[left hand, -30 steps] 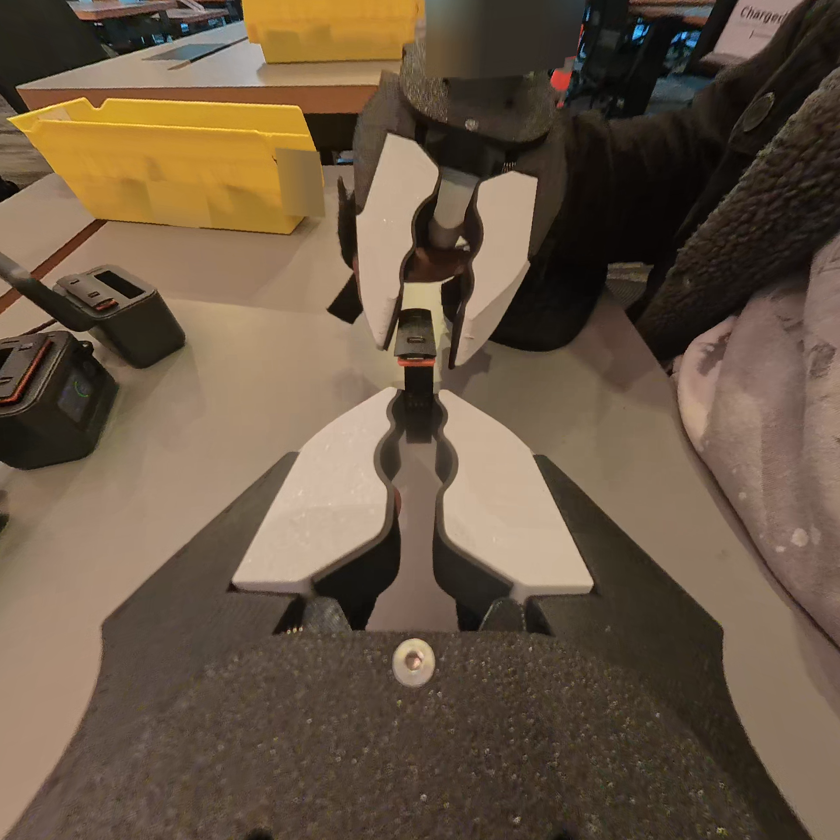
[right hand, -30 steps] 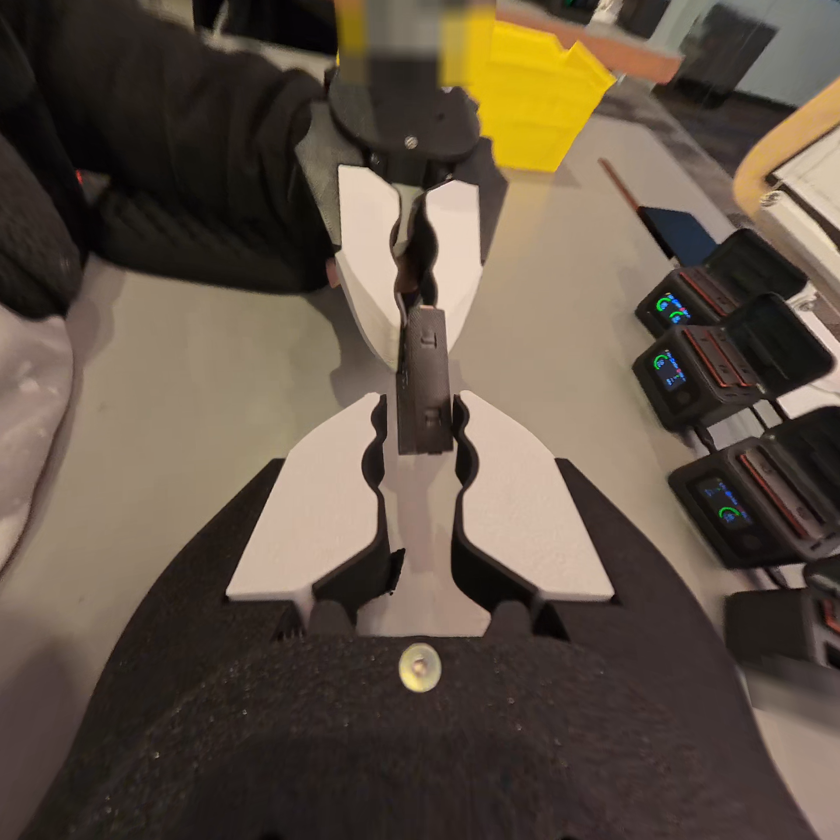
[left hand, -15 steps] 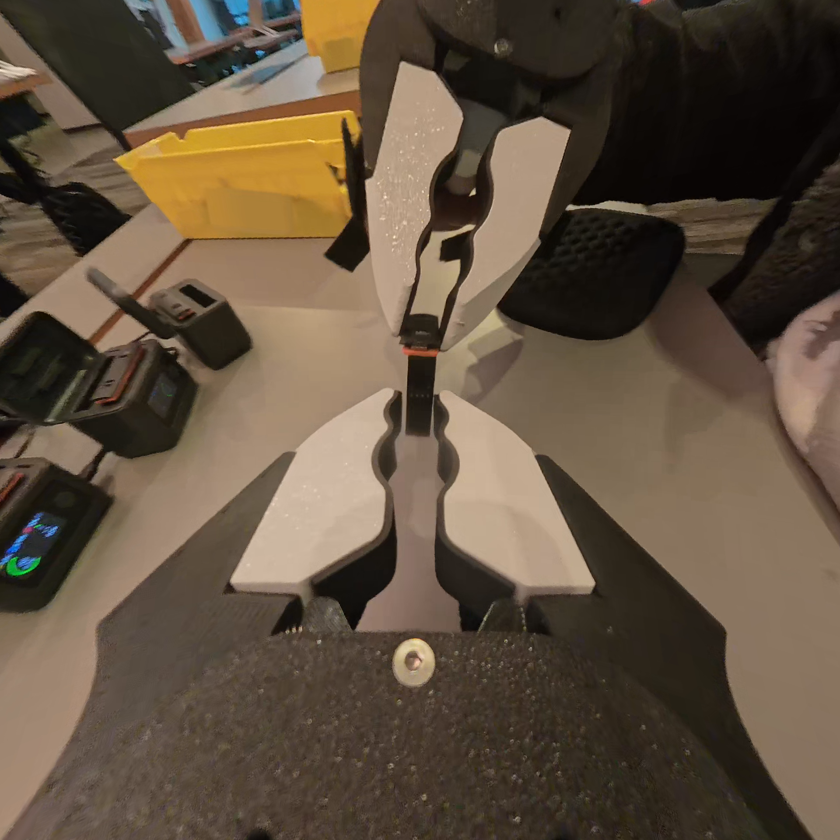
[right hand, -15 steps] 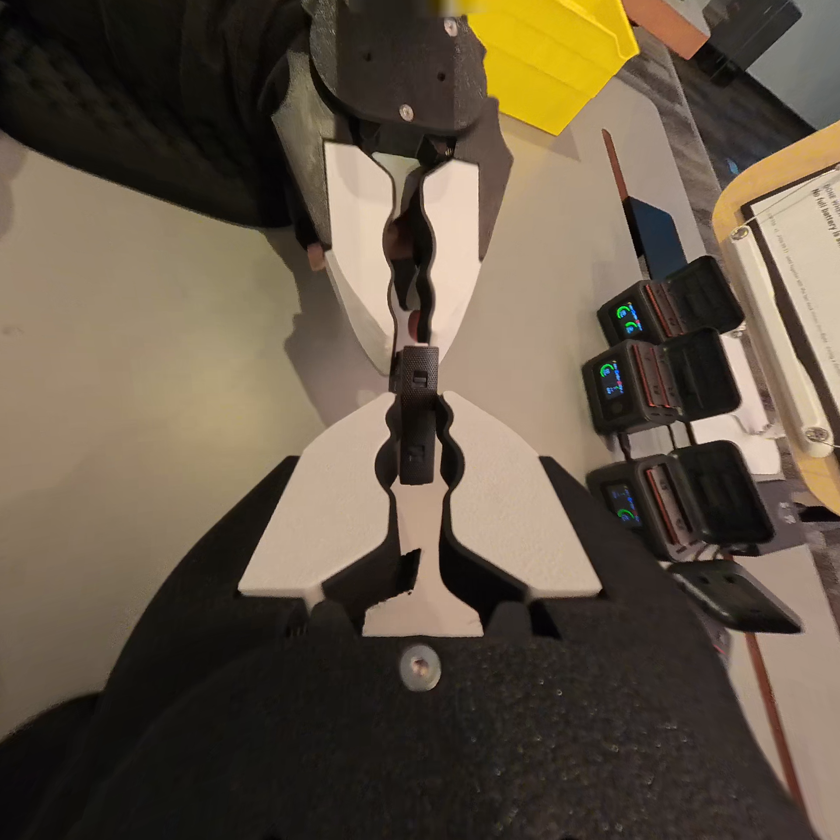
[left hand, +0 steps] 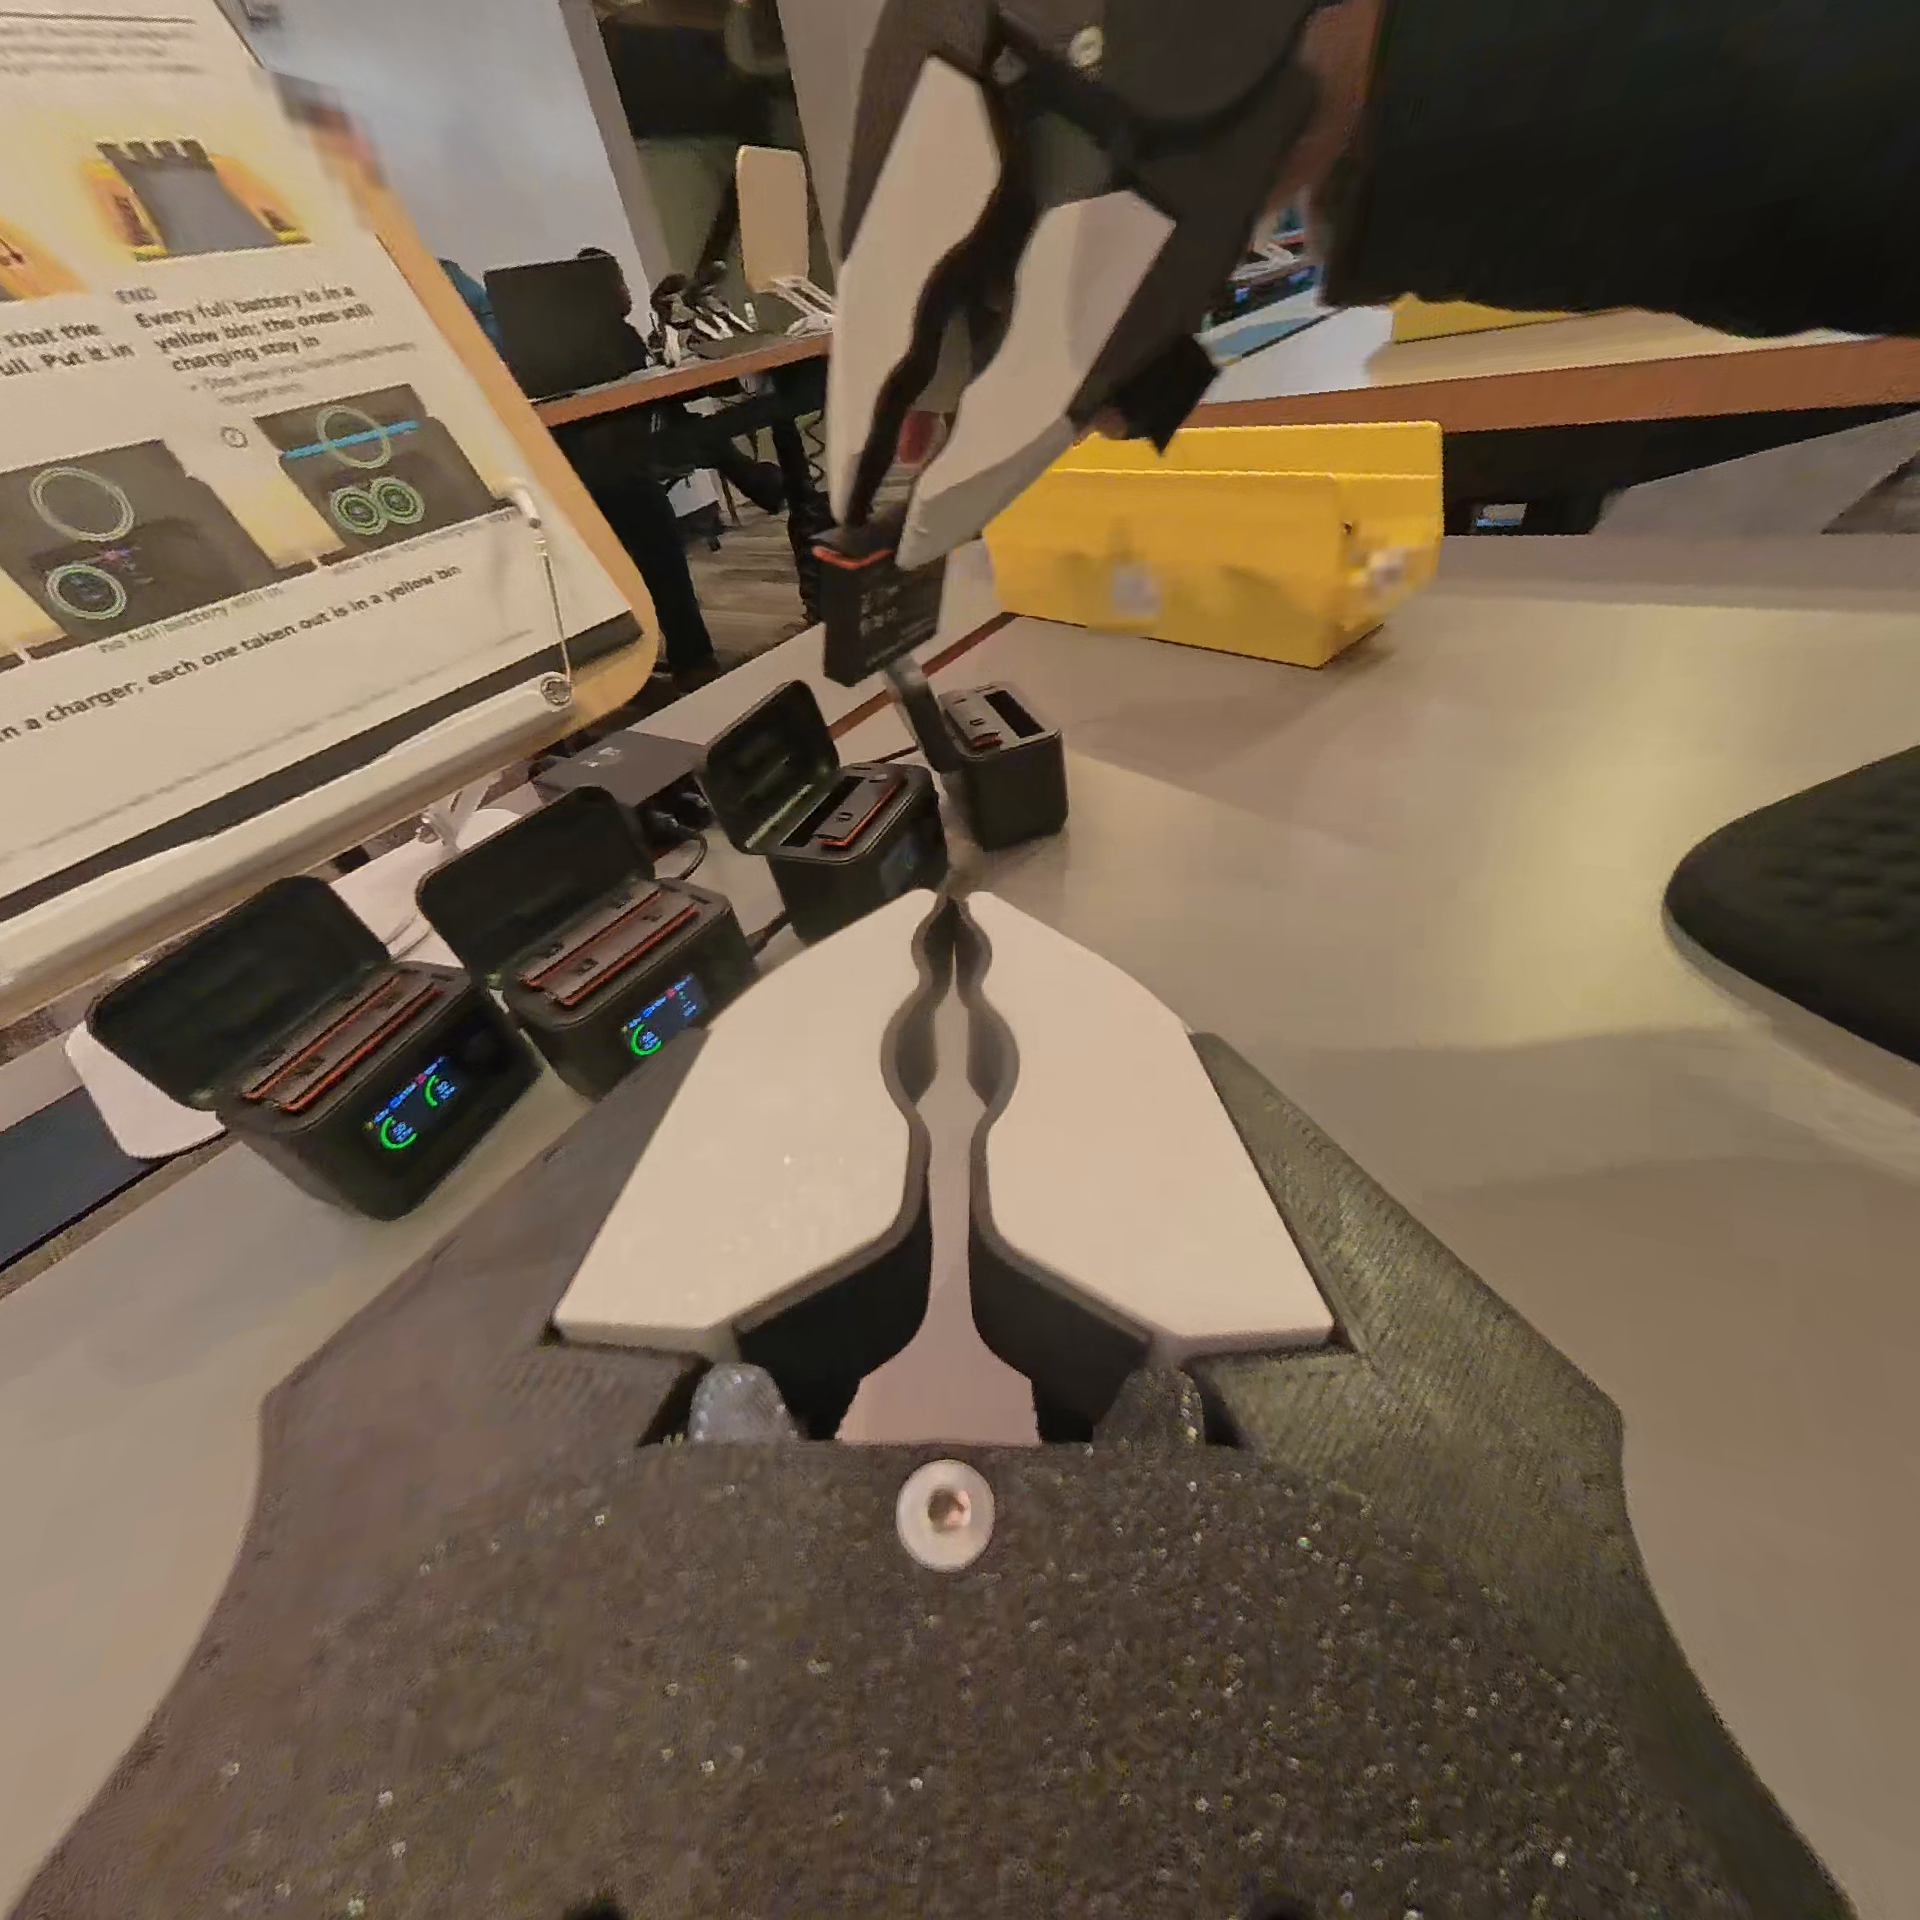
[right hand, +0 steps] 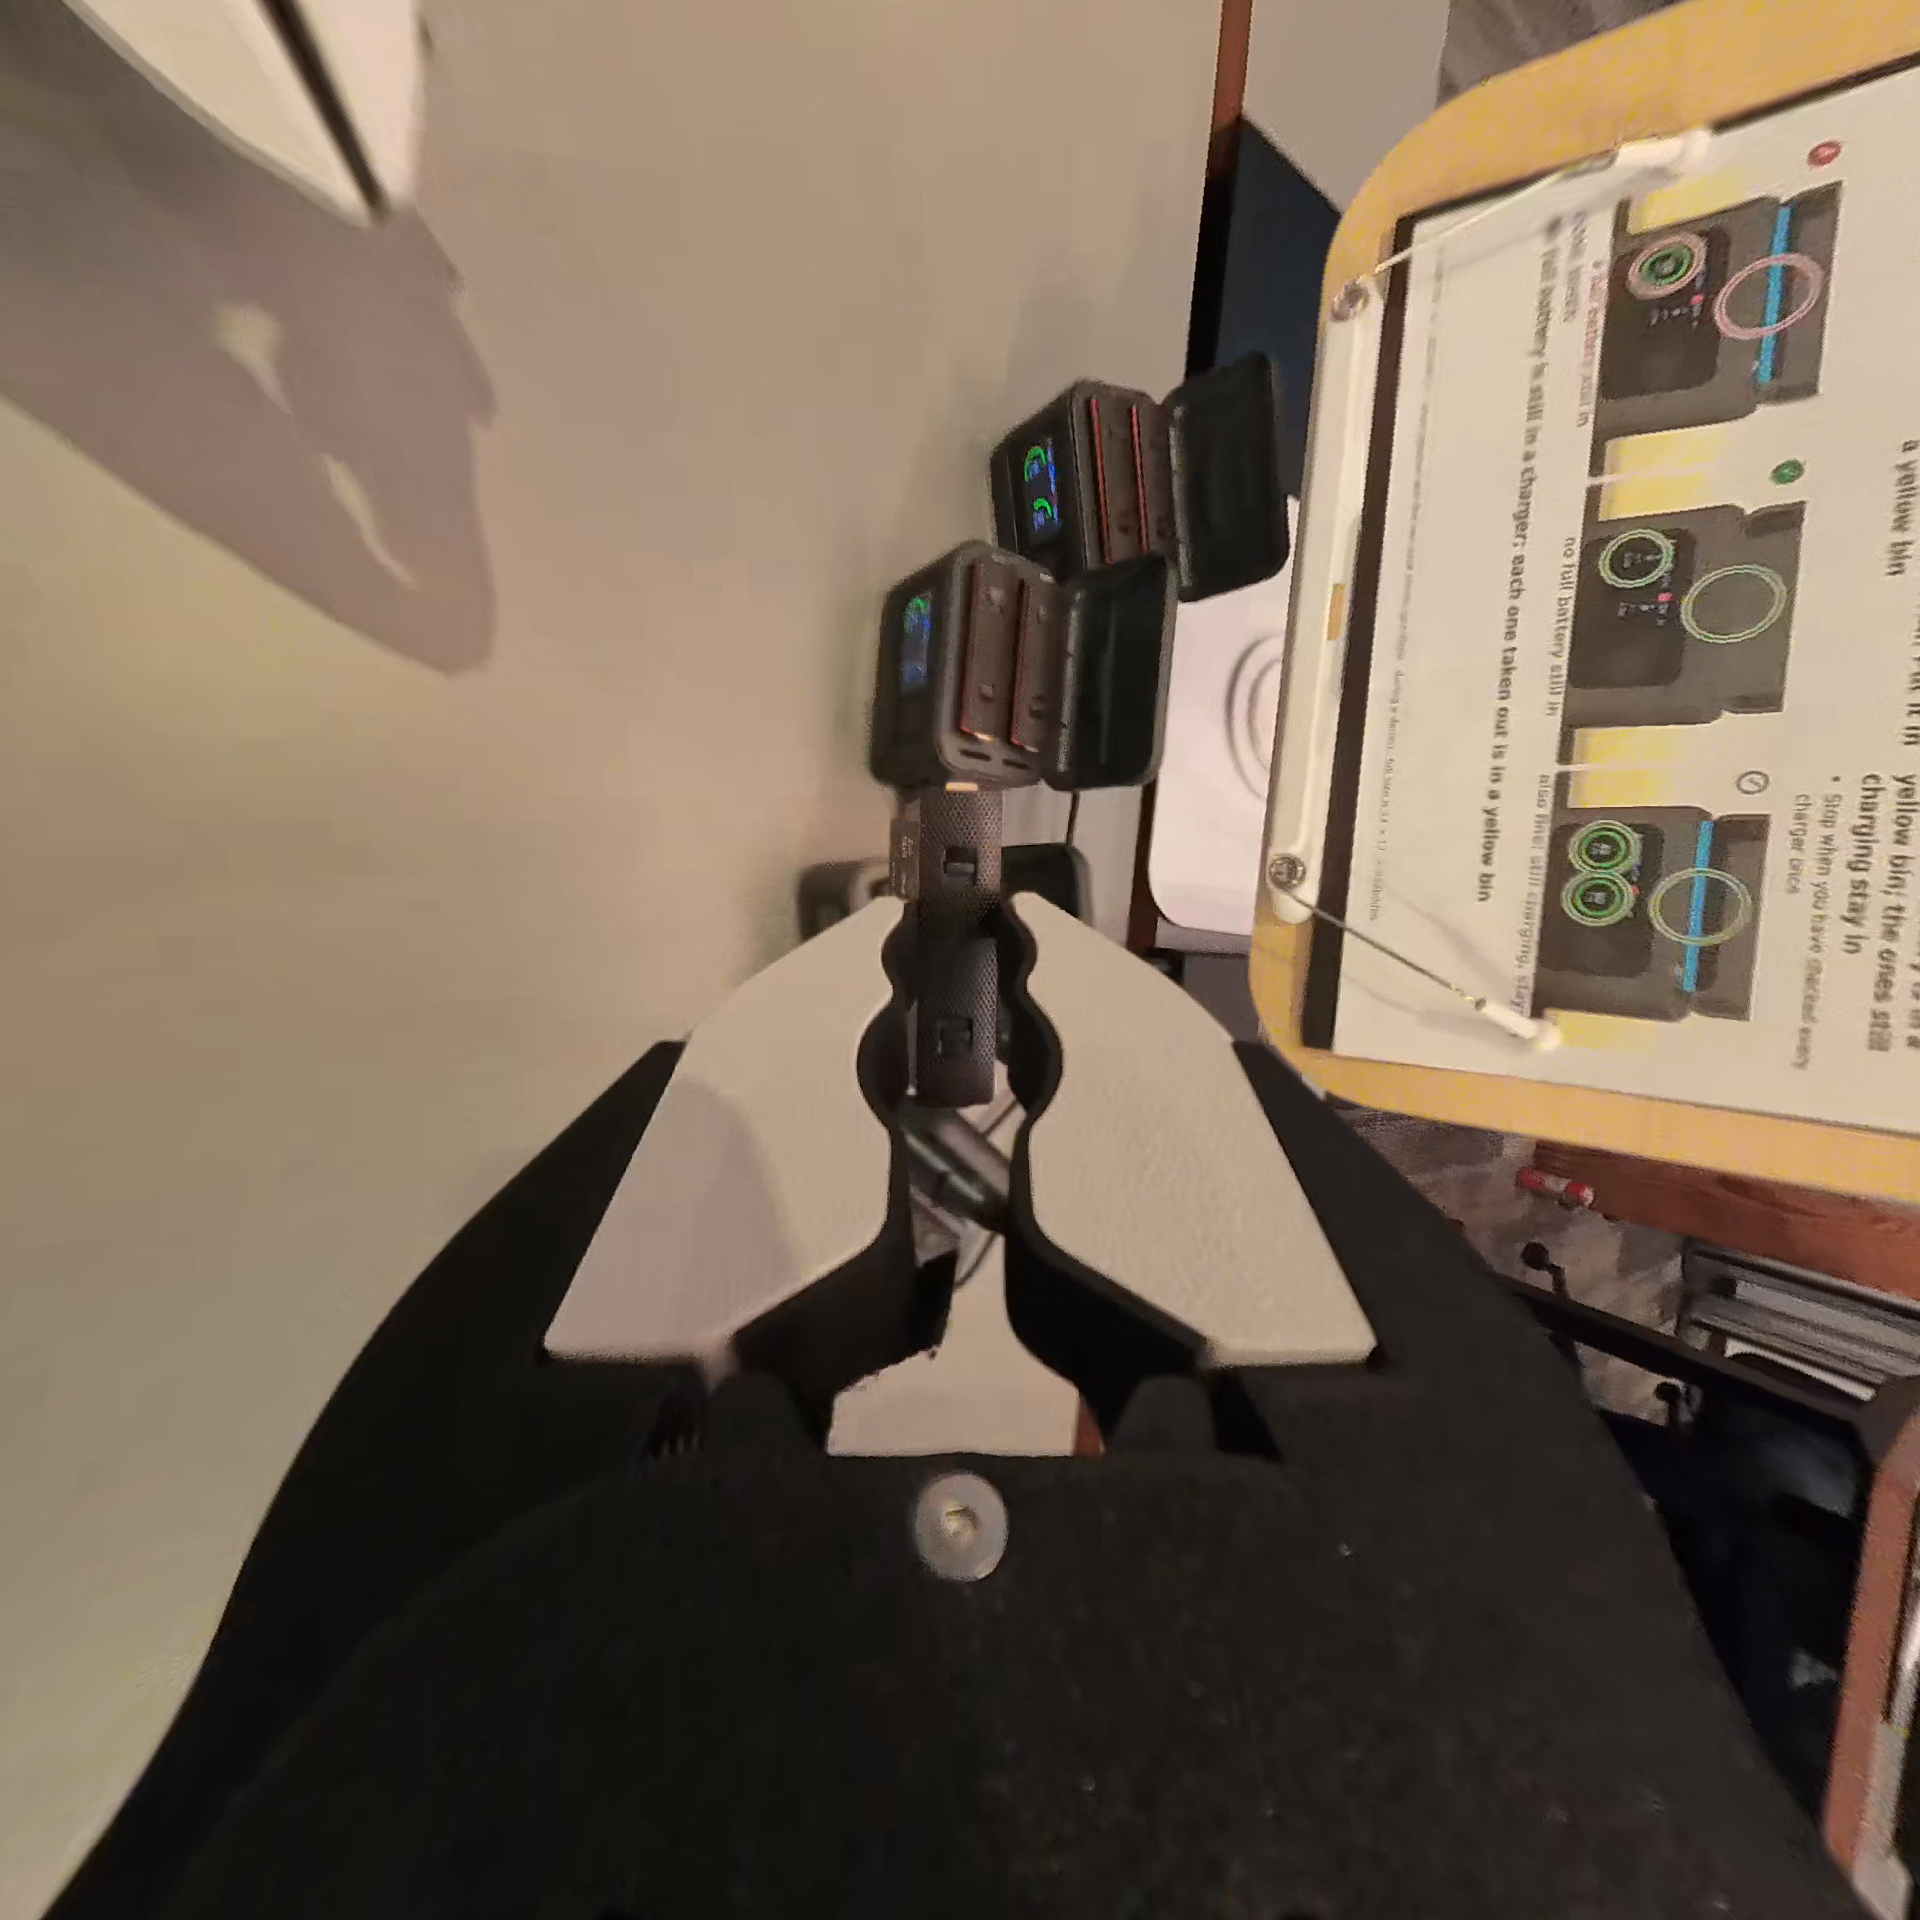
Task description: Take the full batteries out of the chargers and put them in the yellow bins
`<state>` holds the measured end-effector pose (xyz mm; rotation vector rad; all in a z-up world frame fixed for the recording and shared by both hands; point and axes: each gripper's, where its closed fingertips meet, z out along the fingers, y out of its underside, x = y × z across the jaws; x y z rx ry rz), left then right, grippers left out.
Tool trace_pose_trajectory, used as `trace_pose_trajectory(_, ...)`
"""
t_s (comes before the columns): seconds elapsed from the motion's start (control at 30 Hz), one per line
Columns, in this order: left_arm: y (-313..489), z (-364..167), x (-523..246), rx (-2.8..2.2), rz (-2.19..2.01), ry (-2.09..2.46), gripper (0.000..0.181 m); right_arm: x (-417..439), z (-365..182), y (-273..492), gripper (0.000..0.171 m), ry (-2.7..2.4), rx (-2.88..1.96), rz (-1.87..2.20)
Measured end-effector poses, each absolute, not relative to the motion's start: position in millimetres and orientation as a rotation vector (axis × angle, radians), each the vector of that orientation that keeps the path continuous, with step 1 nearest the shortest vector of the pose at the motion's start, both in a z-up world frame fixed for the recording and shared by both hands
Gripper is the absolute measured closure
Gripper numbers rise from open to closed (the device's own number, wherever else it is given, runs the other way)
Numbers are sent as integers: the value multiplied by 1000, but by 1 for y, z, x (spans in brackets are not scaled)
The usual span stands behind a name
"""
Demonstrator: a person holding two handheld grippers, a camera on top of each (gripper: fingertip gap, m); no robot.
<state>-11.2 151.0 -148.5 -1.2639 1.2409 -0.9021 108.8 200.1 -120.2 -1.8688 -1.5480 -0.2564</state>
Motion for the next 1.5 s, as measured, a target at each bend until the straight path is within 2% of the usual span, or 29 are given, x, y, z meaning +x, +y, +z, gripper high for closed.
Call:
trace_pose_trajectory(0.37, 164, -156, -12, -1297, -852, 1219, 181, 136, -180, 249, 157, -1751, -2010, -106)
trace_pose_trajectory(0.77, 167, -170, -8, -1330, -861, 1261, 181, 140, -202, 252, 157, -1703, -2052, -7)
trace_pose_trajectory(1.23, 161, -176, -6, -1320, -868, 1317, 181, 146, -209, 252, 157, -1770, -2229, -103)
trace_pose_trajectory(1.5, 157, -180, -5, -1319, -869, 1347, 181, 149, -208, 252, 157, -1976, -2326, -426)
